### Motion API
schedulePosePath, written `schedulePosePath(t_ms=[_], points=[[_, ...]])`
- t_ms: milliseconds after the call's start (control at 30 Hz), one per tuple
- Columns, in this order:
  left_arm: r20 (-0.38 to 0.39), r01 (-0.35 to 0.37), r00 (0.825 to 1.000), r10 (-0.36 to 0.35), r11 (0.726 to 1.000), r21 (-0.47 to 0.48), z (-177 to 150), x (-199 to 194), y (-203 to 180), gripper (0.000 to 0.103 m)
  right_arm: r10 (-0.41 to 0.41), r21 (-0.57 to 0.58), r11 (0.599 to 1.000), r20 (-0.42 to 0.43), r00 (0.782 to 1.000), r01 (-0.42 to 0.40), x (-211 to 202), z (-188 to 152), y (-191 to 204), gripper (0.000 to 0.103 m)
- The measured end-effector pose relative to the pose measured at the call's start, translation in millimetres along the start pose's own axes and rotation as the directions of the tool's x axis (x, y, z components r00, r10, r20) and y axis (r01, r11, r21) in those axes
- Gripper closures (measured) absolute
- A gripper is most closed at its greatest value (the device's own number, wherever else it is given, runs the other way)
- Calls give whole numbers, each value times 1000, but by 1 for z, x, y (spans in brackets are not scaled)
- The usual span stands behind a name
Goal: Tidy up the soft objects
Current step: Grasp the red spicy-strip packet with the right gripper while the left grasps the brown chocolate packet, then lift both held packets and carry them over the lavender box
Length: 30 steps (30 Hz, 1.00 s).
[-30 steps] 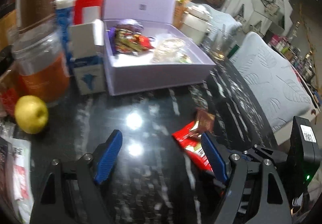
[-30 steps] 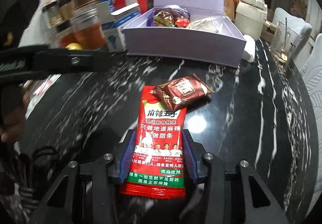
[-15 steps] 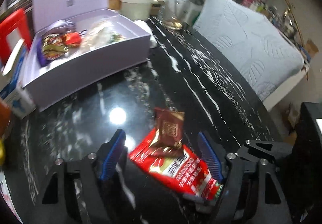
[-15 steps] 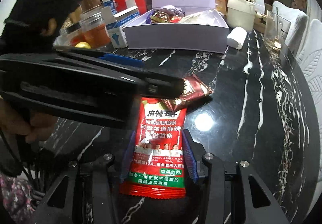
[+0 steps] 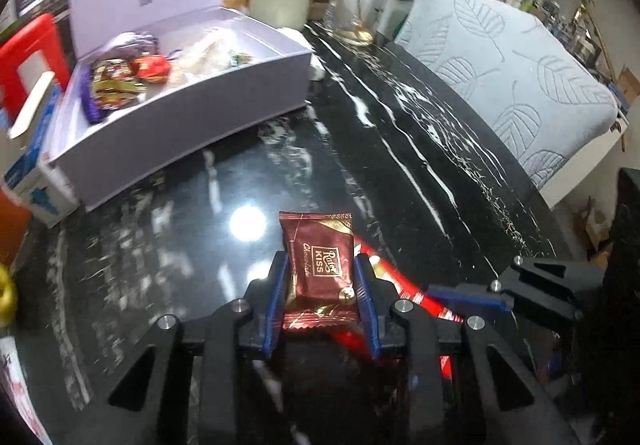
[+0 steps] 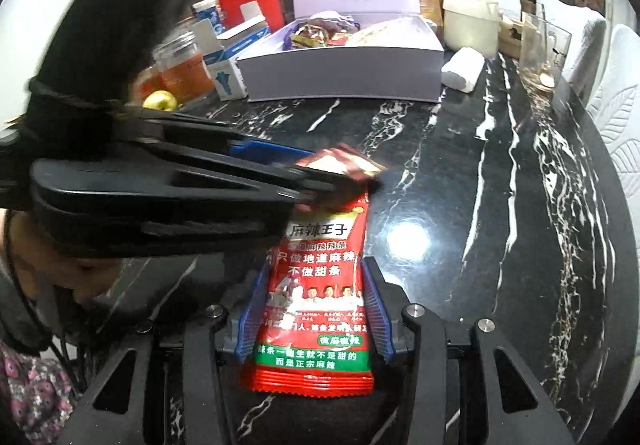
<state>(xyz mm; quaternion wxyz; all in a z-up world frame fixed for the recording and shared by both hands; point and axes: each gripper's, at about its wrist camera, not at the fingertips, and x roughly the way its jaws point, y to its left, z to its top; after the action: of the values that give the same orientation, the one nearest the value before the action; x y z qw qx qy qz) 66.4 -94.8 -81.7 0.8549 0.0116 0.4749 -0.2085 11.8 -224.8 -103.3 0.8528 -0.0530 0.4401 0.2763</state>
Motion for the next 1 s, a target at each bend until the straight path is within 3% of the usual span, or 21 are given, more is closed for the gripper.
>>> schedulePosePath(t_ms=[333, 500, 667, 1000], points=[[-1, -40, 999, 40, 996, -83, -32, -26, 30, 71, -110, 21, 994, -2, 994, 110, 4, 5, 8, 56], [-10, -60, 998, 59, 992, -108, -47, -28, 38, 71, -175, 18, 984, -8, 985, 175, 9, 6, 16, 49], [-18, -77, 997, 75, 990, -117, -58, -29, 44, 71, -212, -6, 977, -20, 977, 212, 15, 7, 23, 31], [17, -135, 991, 136, 990, -50, -61, -27, 35, 70, -242, 29, 970, -4, 970, 242, 12, 2, 24, 30]])
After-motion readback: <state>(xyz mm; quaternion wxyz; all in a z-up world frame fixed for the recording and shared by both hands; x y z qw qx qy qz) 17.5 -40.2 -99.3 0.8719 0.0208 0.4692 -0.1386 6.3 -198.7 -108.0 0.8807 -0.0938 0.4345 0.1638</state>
